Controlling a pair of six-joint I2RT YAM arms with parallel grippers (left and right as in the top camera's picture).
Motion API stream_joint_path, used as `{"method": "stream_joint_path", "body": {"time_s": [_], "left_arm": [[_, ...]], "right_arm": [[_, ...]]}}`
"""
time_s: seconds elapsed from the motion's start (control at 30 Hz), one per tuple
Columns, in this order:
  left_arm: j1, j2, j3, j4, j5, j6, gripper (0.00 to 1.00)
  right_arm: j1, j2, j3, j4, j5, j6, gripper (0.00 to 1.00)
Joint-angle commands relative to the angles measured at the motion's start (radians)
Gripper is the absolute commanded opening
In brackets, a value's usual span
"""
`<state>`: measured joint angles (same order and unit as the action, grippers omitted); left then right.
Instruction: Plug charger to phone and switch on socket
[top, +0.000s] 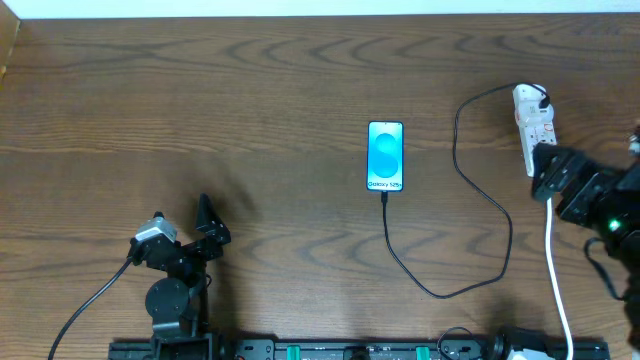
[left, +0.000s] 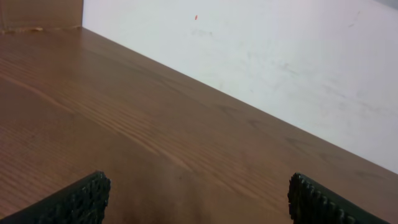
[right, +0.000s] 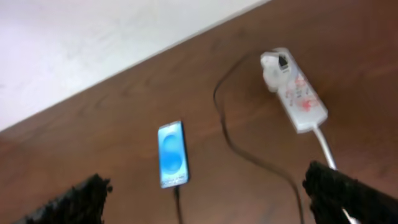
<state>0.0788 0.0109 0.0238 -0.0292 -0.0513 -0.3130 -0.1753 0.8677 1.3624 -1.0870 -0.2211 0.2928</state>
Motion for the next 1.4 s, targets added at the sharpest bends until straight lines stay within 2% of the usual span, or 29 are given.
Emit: {"method": "stream_joint_path", "body": {"time_s": [0.0, 0.2, 0.53, 0.77, 0.97, 1.37], "left_arm": [[0.005, -0.007, -0.02, -0.037, -0.013, 0.013, 0.91], [0.005, -0.007, -0.02, -0.037, -0.013, 0.013, 0.91], [0.005, -0.007, -0.02, -0.037, -0.013, 0.013, 0.91], [0.005, -0.007, -0.02, -0.037, -0.013, 0.013, 0.91], [0.005, -0.007, -0.02, -0.037, -0.013, 0.013, 0.91], [0.005, -0.007, -0.02, -0.037, -0.013, 0.013, 0.91]], "right_arm": [[0.013, -0.105, -0.142, 0.08, 0.013, -0.093, 0.99], [0.013, -0.304, -0.459, 0.267, 0.013, -0.092, 0.99], [0.013, -0.606, -0.824, 0.354, 0.013, -0.092, 0.99], [0.014, -0.773, -1.052, 0.668, -0.001, -0.091, 0.99], [0.014, -0.829, -1.137, 0.835, -0.025, -0.08, 0.99], [0.02, -0.863, -1.143, 0.87, 0.031, -0.081, 0.99]]}}
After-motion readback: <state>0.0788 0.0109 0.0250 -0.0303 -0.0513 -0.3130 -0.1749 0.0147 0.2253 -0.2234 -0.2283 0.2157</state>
